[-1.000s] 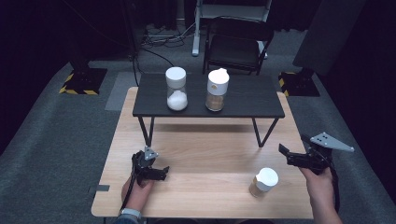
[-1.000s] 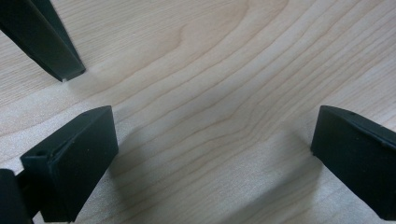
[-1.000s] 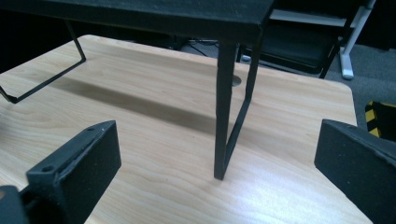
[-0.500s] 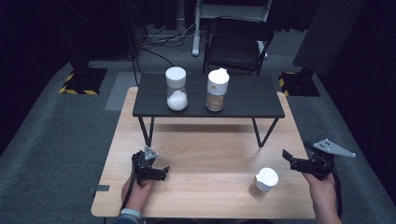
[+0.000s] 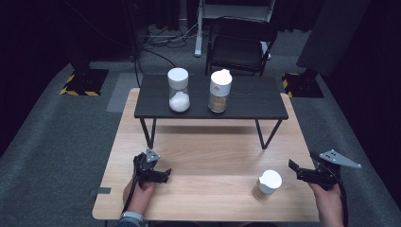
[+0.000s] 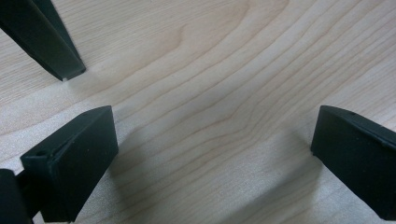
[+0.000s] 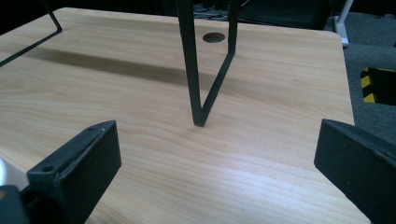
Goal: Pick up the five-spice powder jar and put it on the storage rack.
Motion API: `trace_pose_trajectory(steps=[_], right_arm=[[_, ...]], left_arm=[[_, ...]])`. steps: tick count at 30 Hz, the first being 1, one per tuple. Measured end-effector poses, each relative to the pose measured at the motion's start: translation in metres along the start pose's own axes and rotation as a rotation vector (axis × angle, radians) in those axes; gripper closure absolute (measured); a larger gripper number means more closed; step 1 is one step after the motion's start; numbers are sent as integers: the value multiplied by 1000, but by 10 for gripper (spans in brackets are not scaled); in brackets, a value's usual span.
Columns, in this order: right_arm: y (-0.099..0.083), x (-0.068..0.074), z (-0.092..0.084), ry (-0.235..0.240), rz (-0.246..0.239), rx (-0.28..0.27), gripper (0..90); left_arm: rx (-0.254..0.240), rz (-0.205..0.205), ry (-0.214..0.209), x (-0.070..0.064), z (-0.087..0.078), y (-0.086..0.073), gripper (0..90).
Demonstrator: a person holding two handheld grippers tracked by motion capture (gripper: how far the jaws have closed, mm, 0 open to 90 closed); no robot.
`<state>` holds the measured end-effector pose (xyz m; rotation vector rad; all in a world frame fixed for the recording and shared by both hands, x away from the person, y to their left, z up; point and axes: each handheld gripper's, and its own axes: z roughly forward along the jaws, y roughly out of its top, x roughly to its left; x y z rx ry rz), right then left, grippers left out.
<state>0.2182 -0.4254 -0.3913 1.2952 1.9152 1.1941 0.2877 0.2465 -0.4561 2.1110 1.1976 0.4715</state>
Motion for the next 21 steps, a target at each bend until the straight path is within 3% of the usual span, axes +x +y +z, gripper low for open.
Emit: trace_pose_trajectory(steps=[9,17,21], right_arm=[[-19,-4,1,13,-21,-1,3],[-35,-9,4,18,9,15,3],[-41,-7,5,14,-12,26,3]], left_arm=[[0,-1,0,0,0,0,4],[0,-2,2,-1,0,0,4],[0,-2,2,-1,0,0,4]])
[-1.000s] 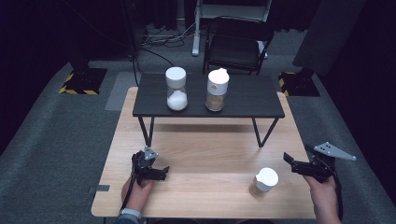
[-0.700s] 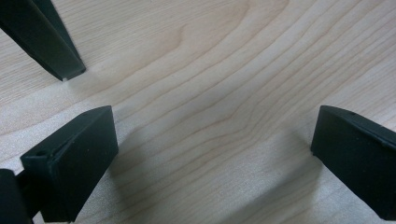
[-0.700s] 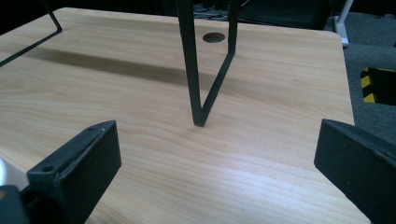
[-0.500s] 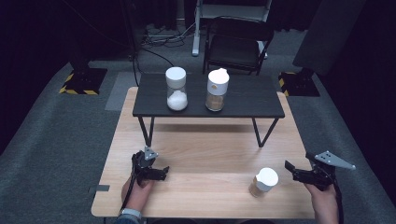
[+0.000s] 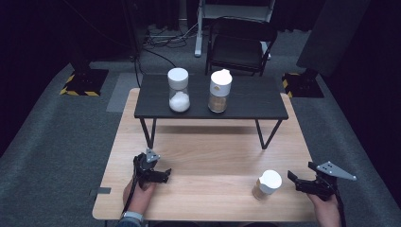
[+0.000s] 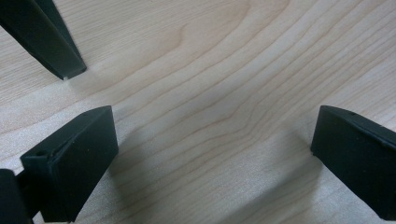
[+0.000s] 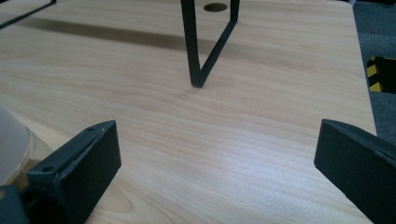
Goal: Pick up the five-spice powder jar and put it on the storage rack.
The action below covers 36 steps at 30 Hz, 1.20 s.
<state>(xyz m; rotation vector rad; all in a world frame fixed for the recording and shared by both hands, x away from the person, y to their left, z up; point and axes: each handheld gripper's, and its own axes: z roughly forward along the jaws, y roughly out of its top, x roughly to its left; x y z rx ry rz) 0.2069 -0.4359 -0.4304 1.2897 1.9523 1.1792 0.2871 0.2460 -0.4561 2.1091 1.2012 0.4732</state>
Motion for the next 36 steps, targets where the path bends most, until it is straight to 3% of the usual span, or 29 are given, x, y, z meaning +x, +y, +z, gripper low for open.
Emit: trace_pose_trajectory(steps=[20,36], right_arm=[[-25,7,-2,14,-26,40,4],[-44,16,-8,31,-44,35,6]], left_arm=[[1,-3,0,0,0,0,4],[2,-2,0,0,0,0,4]])
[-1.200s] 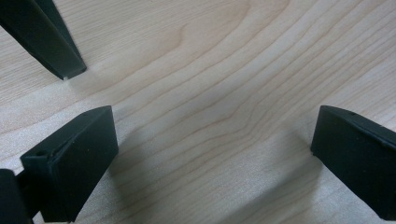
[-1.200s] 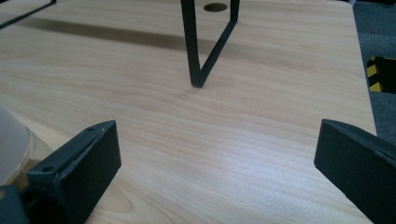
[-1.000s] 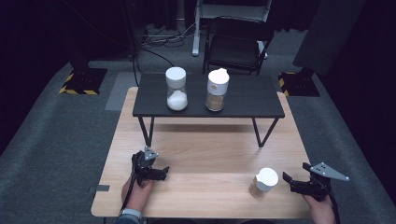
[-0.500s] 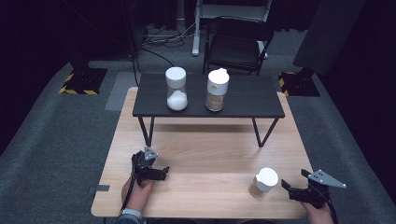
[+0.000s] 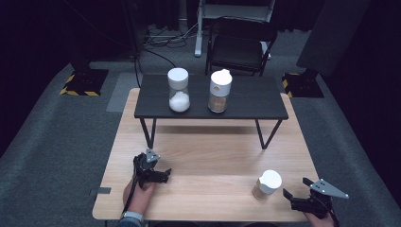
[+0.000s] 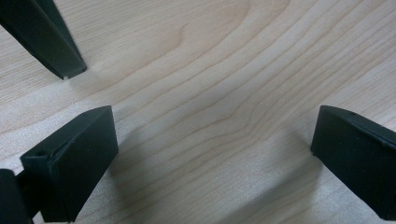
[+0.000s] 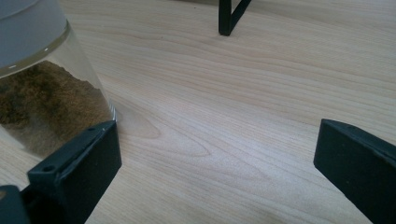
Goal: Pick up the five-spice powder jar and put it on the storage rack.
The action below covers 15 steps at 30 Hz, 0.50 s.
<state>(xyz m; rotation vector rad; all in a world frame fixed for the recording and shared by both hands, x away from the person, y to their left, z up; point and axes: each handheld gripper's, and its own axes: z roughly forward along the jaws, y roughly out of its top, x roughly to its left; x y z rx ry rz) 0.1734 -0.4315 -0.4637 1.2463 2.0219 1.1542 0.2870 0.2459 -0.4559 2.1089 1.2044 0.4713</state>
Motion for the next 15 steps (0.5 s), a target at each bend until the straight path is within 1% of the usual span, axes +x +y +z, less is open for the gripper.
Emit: trace_pose_trajectory(steps=[15], right_arm=[[-14,7,-6,20,16,-34,8]], left_arm=[[-1,0,0,0,0,0,4]])
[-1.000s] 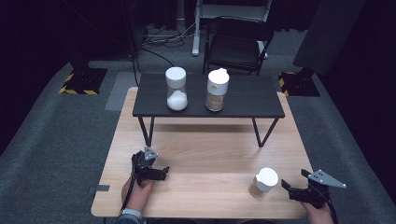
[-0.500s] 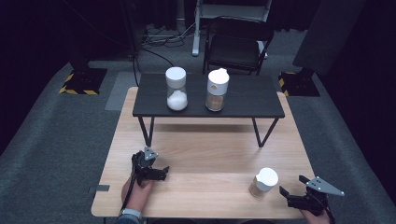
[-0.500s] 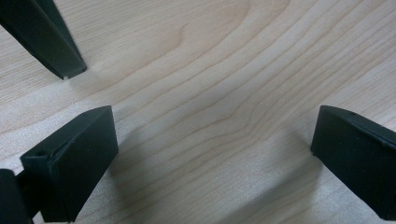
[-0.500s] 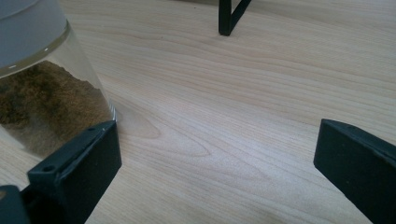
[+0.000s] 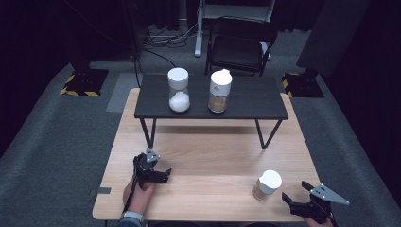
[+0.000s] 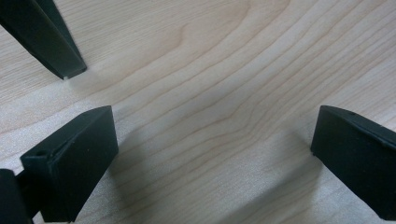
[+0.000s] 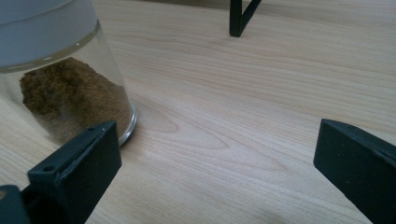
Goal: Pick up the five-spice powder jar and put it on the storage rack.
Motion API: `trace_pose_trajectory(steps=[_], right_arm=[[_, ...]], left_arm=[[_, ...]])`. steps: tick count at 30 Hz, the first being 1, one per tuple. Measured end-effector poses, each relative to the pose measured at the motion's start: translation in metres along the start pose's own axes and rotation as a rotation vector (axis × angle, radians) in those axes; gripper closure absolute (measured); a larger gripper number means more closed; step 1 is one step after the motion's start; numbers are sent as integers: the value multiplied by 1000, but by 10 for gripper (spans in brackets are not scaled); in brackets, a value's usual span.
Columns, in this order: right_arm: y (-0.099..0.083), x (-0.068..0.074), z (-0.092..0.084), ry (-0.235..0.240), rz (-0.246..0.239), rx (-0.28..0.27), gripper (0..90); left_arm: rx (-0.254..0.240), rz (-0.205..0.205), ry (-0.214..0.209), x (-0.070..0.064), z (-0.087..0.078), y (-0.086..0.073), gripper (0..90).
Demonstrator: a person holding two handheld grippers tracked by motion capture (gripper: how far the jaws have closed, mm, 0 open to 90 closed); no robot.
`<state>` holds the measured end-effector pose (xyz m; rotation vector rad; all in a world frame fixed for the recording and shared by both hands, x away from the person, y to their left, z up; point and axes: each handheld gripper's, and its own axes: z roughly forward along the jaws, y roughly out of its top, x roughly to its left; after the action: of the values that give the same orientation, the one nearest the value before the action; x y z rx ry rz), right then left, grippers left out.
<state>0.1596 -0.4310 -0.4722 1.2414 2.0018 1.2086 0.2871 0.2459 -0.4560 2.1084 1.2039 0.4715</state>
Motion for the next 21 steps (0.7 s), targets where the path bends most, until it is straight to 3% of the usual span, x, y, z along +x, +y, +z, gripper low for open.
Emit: trace_pose_trajectory(steps=[21], right_arm=[[-5,9,-3,51,-32,-3,9]], left_arm=[[0,0,0,0,0,0,5]])
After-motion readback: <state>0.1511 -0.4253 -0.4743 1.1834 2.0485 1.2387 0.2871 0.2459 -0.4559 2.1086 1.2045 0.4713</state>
